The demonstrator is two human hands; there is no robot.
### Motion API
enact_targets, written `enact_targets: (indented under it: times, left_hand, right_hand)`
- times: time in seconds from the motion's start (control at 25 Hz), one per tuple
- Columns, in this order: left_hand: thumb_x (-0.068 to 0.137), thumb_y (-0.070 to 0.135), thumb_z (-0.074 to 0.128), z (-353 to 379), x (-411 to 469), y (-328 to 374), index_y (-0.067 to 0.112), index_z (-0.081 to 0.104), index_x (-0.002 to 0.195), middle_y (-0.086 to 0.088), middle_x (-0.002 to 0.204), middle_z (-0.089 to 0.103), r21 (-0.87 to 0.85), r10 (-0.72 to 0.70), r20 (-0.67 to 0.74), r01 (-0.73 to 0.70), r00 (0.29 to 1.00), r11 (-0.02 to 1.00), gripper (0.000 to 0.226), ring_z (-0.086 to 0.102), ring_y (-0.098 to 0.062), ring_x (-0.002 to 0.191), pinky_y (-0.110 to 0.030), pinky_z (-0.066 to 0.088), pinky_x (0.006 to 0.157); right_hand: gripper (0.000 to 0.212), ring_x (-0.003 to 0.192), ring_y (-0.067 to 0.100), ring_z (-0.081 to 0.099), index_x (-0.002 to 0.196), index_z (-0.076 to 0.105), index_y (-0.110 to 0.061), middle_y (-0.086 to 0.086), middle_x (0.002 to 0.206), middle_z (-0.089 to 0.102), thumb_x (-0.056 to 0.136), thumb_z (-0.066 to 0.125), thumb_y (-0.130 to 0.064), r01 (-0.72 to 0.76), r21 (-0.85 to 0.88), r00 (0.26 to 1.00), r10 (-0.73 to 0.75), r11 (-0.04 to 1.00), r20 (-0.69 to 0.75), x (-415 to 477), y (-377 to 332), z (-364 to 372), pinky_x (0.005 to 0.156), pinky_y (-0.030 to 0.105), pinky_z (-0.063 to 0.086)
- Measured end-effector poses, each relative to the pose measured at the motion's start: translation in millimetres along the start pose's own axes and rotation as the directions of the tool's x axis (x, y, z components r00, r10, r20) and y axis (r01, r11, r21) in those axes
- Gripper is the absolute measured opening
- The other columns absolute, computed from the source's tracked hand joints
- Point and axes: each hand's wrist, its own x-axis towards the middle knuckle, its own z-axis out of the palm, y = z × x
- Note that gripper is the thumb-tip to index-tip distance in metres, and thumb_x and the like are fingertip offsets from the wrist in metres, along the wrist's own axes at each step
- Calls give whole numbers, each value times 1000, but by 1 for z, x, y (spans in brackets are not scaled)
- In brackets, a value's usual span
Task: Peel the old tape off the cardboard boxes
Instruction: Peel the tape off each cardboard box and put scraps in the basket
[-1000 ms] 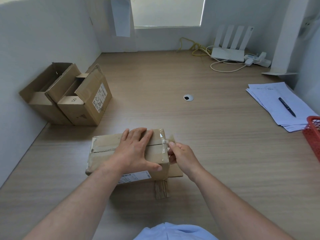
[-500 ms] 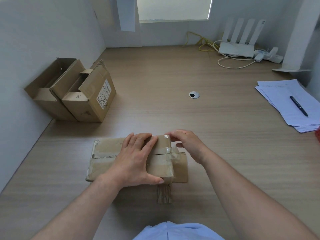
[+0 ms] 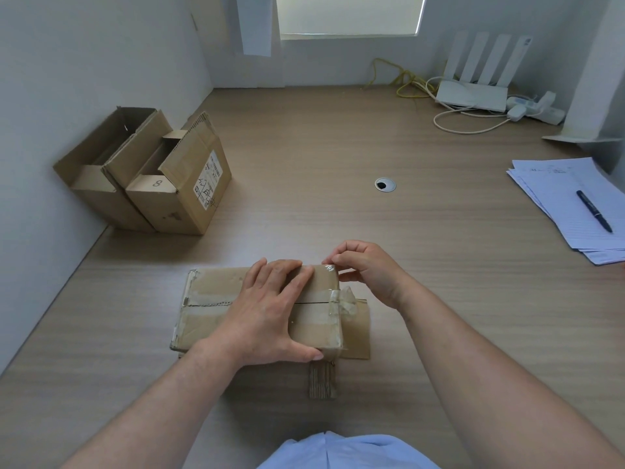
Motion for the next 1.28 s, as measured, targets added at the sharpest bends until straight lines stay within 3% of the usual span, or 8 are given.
enact_targets:
  times: [0.16,0.32,0.52,0.64,0.76,0.88,1.08,1.28]
  left_hand:
    - [51,92,45,-2,11,-7,23,16,153,1,153,19,-34,-25,47,26,999,999,126,8,-14,141,-32,-9,117]
    - [46,92,44,-15,33,-19,31,21,152,8,155,21,-164,-119,144,142,982,976,124,11,-12,141,-33,9,118]
    - [44,91,49,-33,69,-31,28,31,149,4,151,33,-241,-188,263,253,946,937,123,31,-17,137,-33,26,111]
    - [45,88,51,-33,77,-36,26,33,148,3,148,37,-266,-206,272,279,940,923,122,36,-18,133,-33,31,107]
    - [38,92,46,-30,76,-35,26,34,147,3,146,38,-266,-206,256,274,945,924,128,38,-18,131,-33,33,105]
    - [37,93,44,-28,75,-35,26,34,147,3,145,39,-257,-204,241,265,949,929,129,38,-18,131,-33,33,106]
    - [38,94,42,-24,71,-33,27,34,147,4,145,39,-227,-202,210,249,957,942,129,37,-19,131,-33,32,105]
    - [40,94,44,-19,60,-27,30,32,148,5,146,36,-199,-199,157,228,967,953,126,31,-19,135,-35,24,111]
  right_hand:
    - [10,84,10,60,87,66,-19,-1,92,67,88,60,-11,29,-119,999,-34,992,-33,1,-4,0,74,25,46]
    - [8,89,13,59,96,64,-19,0,97,64,88,64,-18,99,-212,959,-149,972,-239,-4,1,-3,78,25,48]
    - [14,70,8,53,75,58,-23,-4,79,61,87,65,-25,183,-409,860,-347,894,-375,-22,4,-3,62,13,41]
    - [28,62,13,56,68,60,-18,-4,68,61,92,58,-32,78,-330,930,-189,941,-317,-30,5,2,59,24,44]
    - [30,55,9,55,69,63,-15,-7,63,62,94,55,-29,11,-174,971,-52,985,-232,-32,4,6,53,21,43]
    - [24,50,9,53,69,62,-12,-2,62,59,92,59,-21,-21,-26,978,15,999,-208,-34,-1,7,50,23,43]
    - [24,45,8,49,71,54,-13,-3,60,51,94,56,-18,-88,42,984,93,995,-150,-39,-4,12,50,24,45]
    - [23,41,8,44,69,53,-15,-5,50,48,92,52,-15,-282,199,953,298,939,-57,-44,-15,12,42,18,40]
